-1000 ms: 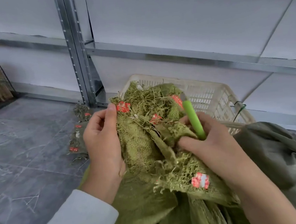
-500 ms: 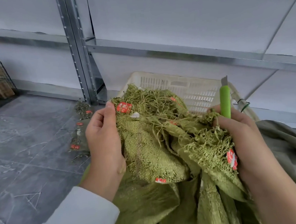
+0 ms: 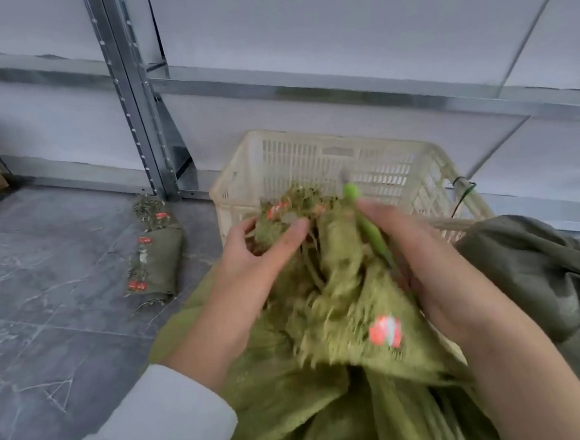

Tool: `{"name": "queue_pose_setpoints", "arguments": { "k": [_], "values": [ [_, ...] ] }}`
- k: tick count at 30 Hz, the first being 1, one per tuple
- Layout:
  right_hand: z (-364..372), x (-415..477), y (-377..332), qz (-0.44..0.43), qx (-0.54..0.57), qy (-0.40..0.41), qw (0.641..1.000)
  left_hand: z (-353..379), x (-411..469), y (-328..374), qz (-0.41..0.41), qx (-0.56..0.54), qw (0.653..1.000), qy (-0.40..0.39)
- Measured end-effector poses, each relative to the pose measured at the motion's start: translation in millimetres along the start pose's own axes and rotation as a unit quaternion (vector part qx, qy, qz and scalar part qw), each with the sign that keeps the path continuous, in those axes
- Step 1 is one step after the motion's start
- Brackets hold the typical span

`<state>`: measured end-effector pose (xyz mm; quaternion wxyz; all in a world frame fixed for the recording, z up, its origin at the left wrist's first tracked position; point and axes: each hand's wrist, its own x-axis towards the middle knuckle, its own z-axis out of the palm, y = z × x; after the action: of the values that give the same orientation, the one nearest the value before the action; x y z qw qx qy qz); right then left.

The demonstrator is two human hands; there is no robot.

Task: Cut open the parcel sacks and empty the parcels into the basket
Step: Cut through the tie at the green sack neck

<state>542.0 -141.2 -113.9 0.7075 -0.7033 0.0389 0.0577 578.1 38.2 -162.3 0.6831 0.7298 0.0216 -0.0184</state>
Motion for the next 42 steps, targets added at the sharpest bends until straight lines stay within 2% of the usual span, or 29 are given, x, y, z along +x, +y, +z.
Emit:
{"name": "queue_pose_setpoints", "arguments": {
  "k": [2,6,10,17,33,37,39,42],
  "values": [
    [3,-4,-7,0.005,0.022,-0.029,0.999,3,0,-5,0.045,0.032,0.998,-0.025],
    [11,-10,-16,-0.051,0.148,-0.094,0.983,12,-2,-12,0.129,0.067,0.983,-0.113],
    [35,-1,5,-0.029,0.226,-0.077,0.971,15,-1,-18,0.121,0.015,0.990,-0.072],
    [49,15,34,-0.045,0.178,-0.064,0.981,12,1,-27,0.051,-0.106,0.993,-0.032],
    [59,15,47,-0.089,0.202,-0.085,0.972,17,5,-33,0.021,-0.162,0.986,-0.013],
    [52,16,39,-0.113,0.144,-0.080,0.980,23,8,-37,-0.009,-0.144,0.990,-0.004],
    [40,13,28,-0.133,0.119,-0.053,0.982,29,7,-35,0.004,-0.116,0.993,-0.024],
    [15,6,16,-0.144,0.071,0.037,0.986,47,6,-33,0.072,-0.059,0.989,-0.113]
  ]
}}
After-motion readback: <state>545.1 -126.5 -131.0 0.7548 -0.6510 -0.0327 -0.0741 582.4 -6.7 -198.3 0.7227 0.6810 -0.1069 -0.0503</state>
